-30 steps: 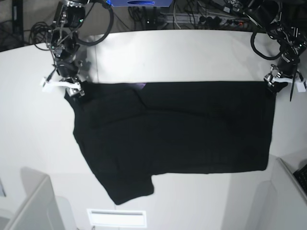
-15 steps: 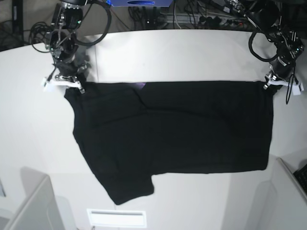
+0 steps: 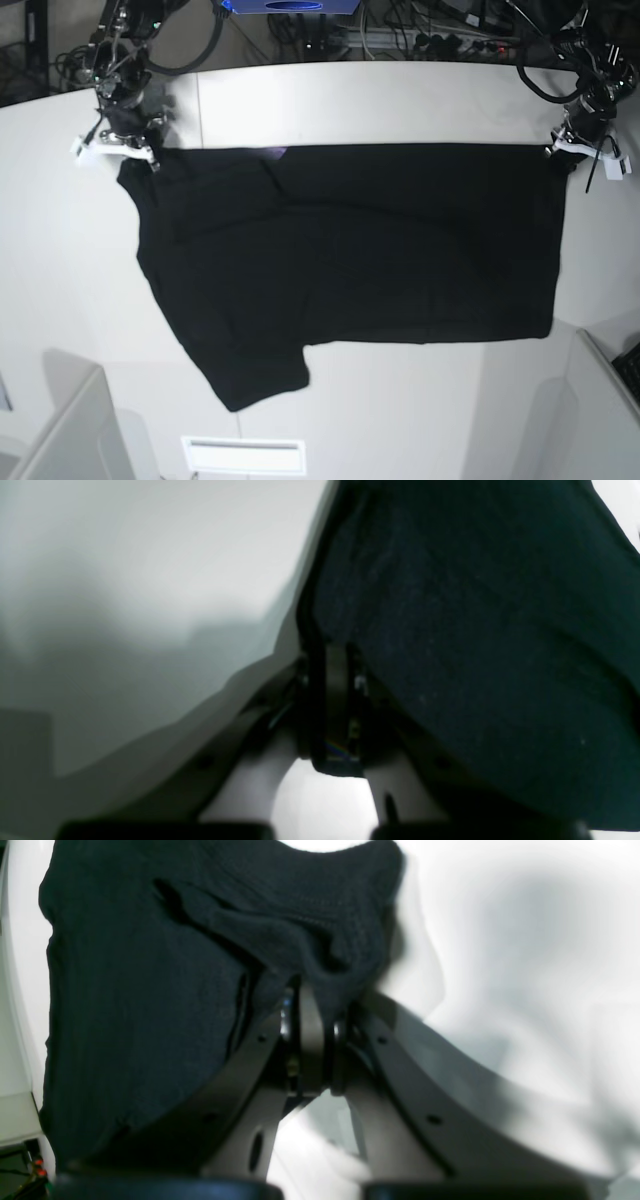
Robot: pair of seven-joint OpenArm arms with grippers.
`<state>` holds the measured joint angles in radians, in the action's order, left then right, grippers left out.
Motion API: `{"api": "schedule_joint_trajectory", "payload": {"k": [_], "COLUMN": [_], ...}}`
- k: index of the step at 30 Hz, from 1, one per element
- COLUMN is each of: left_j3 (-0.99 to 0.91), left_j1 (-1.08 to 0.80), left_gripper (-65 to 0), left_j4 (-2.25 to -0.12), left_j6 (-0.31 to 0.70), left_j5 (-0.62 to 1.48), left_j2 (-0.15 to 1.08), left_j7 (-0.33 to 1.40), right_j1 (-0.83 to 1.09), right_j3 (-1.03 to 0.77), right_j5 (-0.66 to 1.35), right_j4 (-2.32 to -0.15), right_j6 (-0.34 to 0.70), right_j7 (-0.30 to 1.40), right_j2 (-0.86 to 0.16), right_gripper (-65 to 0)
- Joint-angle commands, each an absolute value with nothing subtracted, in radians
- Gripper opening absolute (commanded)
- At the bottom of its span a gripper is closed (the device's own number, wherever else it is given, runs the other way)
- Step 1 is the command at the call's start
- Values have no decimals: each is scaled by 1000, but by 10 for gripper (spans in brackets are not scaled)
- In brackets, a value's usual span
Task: Fold the T-shirt properly
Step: 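Drag the collar edge away from the hem to straighten the shirt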
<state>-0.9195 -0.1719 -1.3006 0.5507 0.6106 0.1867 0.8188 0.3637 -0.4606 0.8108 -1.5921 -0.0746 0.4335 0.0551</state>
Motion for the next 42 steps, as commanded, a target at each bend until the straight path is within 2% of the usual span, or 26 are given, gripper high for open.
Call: {"api": "schedule_joint_trajectory", "payload": {"k": [1,18,25,42], "left_j3": [-923,-929,-929,-929], "left_j1": [-191,-371,-452,-469], "left_gripper": [-650,-650,-650,-650], "left_j4": [-1307,-1311,-1400,-1402], "left_j6": [530,532,532,532], "left_j5": [562,567,567,567], "left_j2": [197,196,191,191], "left_j7": [858,858,858,858], "right_j1": [380,567,625,665], "right_j3": [-464,-464,-464,-464], "right_j5": [796,799,799,797], "right_j4": [-1606,-1762,-1804,-1833], "right_j6": [-94,-93,-91,-91], "right_j7": [440,440,440,449], "right_j2": [51,51,51,51], "right_gripper": [-650,-650,-650,-650]}}
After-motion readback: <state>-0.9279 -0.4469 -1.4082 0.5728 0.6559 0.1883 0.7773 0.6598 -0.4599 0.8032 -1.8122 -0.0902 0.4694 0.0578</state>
